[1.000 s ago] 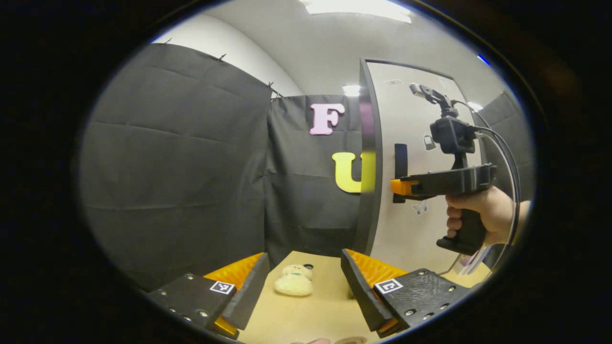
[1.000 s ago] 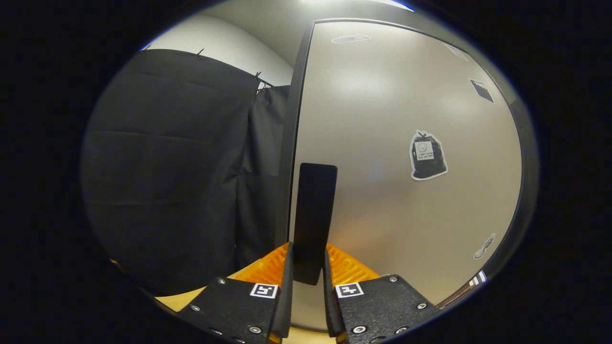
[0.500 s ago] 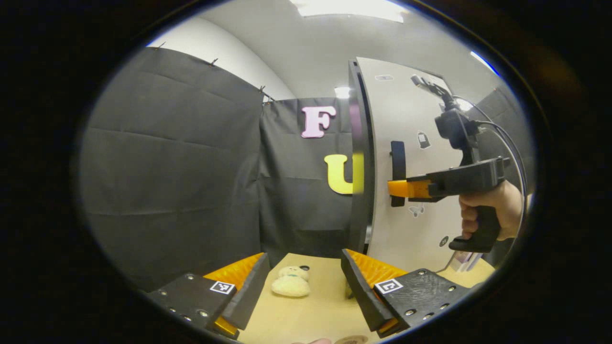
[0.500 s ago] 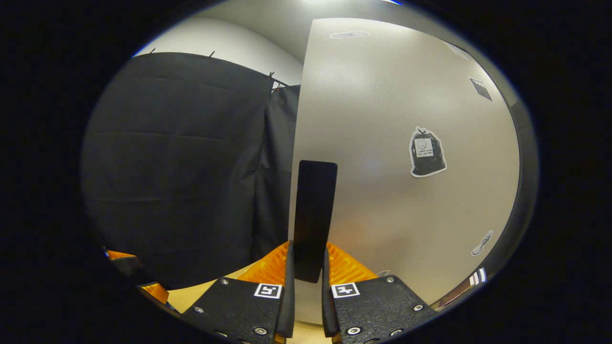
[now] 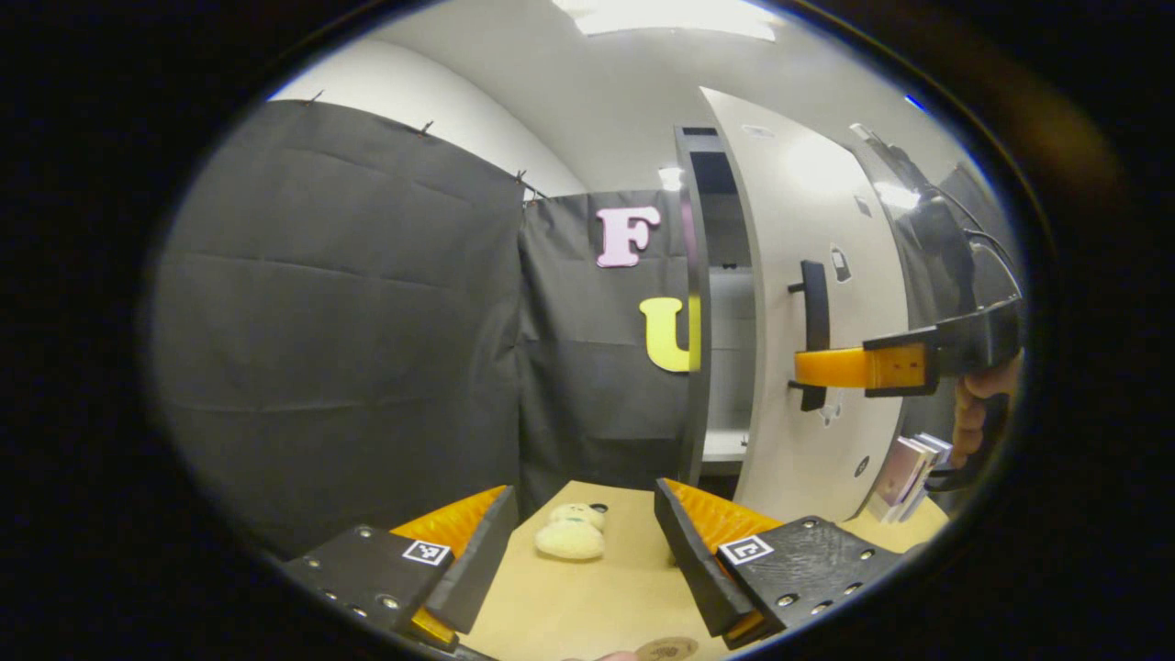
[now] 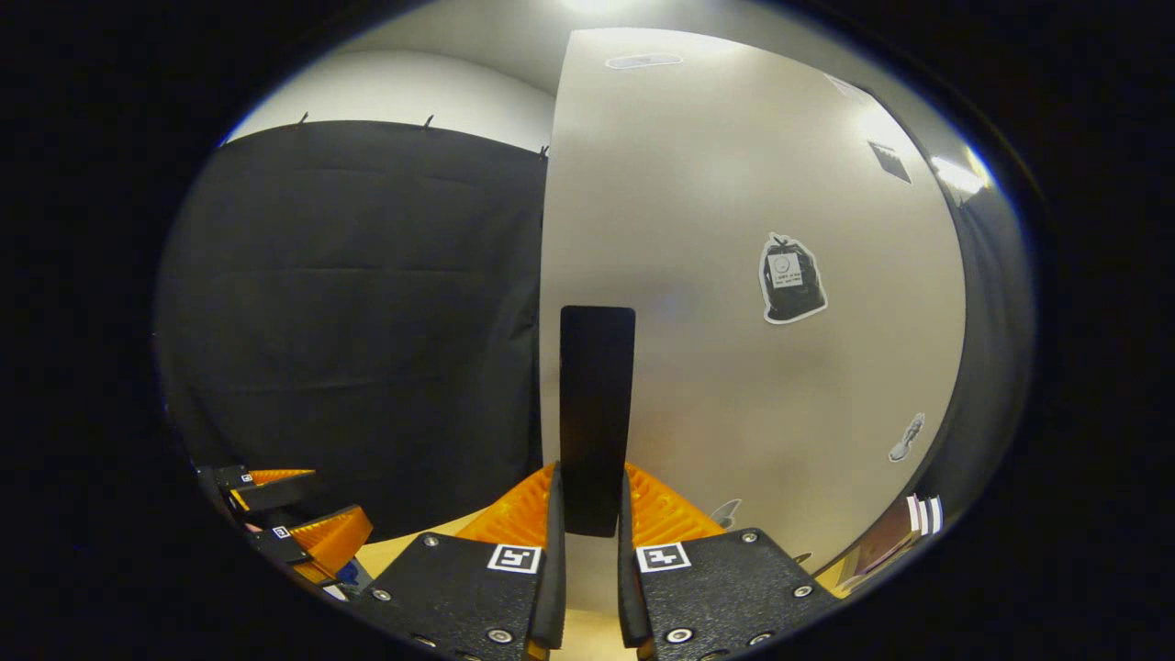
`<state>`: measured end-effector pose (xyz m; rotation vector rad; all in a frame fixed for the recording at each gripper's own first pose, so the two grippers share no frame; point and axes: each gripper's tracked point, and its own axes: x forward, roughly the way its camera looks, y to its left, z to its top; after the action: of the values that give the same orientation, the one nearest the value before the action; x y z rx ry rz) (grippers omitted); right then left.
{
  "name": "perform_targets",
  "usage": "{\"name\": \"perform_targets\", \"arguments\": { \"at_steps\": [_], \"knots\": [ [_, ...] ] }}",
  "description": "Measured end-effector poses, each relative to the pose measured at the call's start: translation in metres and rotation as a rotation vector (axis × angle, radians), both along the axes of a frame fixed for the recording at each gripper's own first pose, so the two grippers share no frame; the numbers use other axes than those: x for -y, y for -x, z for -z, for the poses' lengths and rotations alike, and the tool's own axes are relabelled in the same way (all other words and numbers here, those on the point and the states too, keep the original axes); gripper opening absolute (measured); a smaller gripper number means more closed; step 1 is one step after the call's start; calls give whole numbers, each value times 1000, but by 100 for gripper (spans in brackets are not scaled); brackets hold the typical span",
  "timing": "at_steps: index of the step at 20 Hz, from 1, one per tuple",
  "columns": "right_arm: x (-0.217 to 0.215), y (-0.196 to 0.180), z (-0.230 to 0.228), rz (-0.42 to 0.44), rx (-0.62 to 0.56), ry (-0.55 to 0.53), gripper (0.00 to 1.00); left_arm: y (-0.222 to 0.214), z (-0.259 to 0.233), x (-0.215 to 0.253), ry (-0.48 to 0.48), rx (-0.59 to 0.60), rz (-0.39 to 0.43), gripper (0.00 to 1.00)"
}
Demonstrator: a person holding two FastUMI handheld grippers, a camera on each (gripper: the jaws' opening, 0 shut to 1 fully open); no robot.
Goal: Open the cabinet door with the right hand, grasp the bottle in the cabinet with the left hand and place it on the coaster, then close the cabinet door with the right hand.
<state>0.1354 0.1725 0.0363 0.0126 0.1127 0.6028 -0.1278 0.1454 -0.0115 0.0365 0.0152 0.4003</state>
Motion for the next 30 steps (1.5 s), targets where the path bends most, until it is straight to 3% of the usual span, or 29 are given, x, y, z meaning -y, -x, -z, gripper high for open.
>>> {"name": "perform_targets", "arguments": {
  "at_steps": [7,10,14,18,24,25,30],
  "knots": [
    [19,5,1,-30,-11,-33,24,12,0,100,-65,-68,136,89],
    [29,7,3,-16,-27,-41,24,17,-22,133,-70,-33,196,90],
    [45,19,2,28,-42,-51,24,15,-44,168,14,54,289,89],
    [54,21,13,77,-81,-53,22,8,-49,183,49,65,284,89],
    [77,32,24,162,-108,-75,22,-12,-40,230,24,29,328,91],
    [85,29,25,193,-106,-75,24,-14,-42,236,11,29,331,92],
    [106,35,29,279,-113,-122,58,-39,-48,262,-43,17,352,89]
  ]
}}
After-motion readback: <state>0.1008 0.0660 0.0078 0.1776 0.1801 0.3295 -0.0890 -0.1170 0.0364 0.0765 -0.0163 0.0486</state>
